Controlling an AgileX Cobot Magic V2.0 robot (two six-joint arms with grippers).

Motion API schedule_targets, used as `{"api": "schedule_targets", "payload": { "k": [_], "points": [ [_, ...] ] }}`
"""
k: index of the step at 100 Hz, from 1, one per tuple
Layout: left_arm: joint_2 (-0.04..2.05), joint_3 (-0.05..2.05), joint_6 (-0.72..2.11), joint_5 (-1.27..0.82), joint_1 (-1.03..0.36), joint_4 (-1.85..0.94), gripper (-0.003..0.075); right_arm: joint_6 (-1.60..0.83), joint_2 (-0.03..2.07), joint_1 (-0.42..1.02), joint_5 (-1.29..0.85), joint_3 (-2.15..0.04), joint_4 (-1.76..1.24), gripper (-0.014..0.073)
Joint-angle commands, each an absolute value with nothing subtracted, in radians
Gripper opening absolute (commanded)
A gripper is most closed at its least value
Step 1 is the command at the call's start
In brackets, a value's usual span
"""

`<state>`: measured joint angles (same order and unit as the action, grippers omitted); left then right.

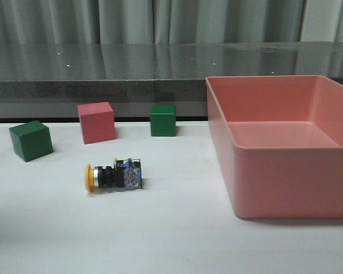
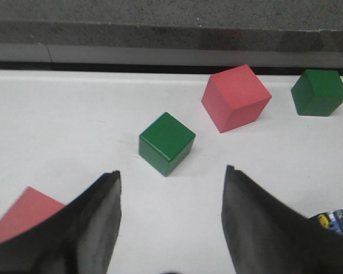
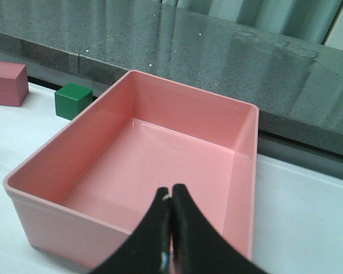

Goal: Place and stand button with both arms

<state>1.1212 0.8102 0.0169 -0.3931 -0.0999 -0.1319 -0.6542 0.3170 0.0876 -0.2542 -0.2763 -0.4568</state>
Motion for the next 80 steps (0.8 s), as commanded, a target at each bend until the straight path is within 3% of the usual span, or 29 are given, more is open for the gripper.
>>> {"api": "schedule_targets", "payload": {
  "k": [1,16,46,80],
  "points": [
    [1.175,0.846,0.020,-0.289,-0.107,-0.239,0.0364,-0.655,0.323,0.083,-0.208,-0.303,-0.469,-0.0060],
    [1.278,0.898,0.131,-0.340,-0.107,-0.241,0.0364,-0.655,0.323,0.083,-0.257,-0.303,-0.469,-0.0060],
    [1.503,1.208,0.508,-0.807,-0.107,-0.309,0.0364,-0.655,0.323,0.083,-0.303,-0.303,-0.469,-0.0060],
    [1.601,1.301,1.535,-1.005,-0.094,-0.858,0.0364,-0.655,0.323,0.083,-0.299,-0.303,-0.469,-0.0060]
  ]
}}
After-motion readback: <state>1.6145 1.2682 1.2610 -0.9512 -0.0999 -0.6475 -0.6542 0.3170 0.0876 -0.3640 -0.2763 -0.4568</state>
